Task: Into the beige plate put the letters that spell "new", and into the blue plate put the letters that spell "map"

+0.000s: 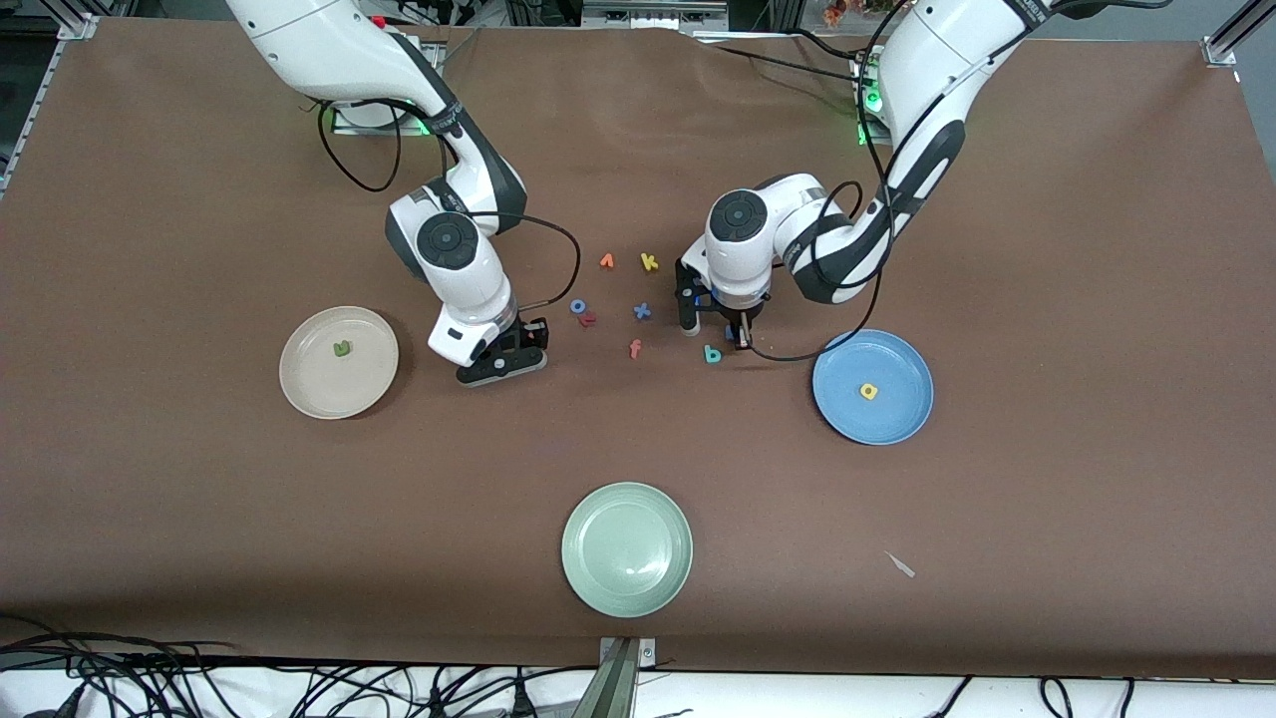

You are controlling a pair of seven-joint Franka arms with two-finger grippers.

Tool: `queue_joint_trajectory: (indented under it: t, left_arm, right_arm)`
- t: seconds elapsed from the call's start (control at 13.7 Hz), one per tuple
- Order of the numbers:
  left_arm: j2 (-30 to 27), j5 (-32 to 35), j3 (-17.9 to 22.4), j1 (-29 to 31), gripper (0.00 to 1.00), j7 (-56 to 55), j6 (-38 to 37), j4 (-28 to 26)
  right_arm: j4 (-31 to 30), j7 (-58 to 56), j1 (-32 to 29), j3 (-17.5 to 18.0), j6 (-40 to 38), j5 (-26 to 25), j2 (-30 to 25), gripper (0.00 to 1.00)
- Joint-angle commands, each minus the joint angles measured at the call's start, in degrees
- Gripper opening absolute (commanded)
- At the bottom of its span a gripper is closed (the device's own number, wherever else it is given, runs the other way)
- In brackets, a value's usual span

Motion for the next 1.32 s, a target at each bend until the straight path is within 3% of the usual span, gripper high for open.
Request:
queue_joint_trajectory:
  t: [0.0,0.29,0.58,0.73,0.8,0.88,0.95,1.02,1.24]
  left_arm:
    - [-4.9,-1.2,-0.4,0.9,0.08,3.7,-5.4,0.1]
    - [-8.1,-8.4,-0.2,7.2,0.05,19.2,-14.8,4.2]
    - [-7.7,-7.8,0.0,17.0,0.05,27.6,-15.3,5.1]
    - [-5.5,-7.6,0.4,18.6,0.05,27.2,-13.3,5.2]
    - [-4.9,-7.6,0.6,18.9,0.12,26.9,-12.0,5.1]
    - [-4.5,-7.6,1.1,18.8,0.42,26.4,-11.7,5.1]
    - [-4.6,-7.6,1.3,18.8,0.93,26.0,-11.7,5.3]
    - [-4.7,-7.7,1.6,19.0,1.00,26.0,-11.7,5.3]
    - [-5.8,-8.7,1.2,19.4,1.00,21.9,-12.4,5.4]
  right_arm:
    - [-1.3,-2.9,0.1,-0.5,2.9,0.0,0.1,0.60]
    - [-3.4,-8.2,-0.1,-2.9,4.6,0.0,-0.4,0.60]
    - [-4.9,-7.5,-0.1,-3.0,8.0,0.2,0.1,0.59]
    - [-4.9,-7.5,0.0,-3.0,8.1,0.4,0.1,0.60]
    - [-4.9,-7.5,0.0,-3.0,8.4,0.4,0.2,0.59]
    - [-5.4,-7.5,0.0,-3.0,9.3,0.4,0.7,0.59]
    - [-6.2,-7.5,0.0,-3.0,10.7,0.4,0.9,0.59]
    - [-6.7,-7.5,-0.1,-3.0,12.0,0.4,1.3,0.57]
    - [-6.9,-7.5,-0.1,-3.0,12.5,0.4,1.4,0.42]
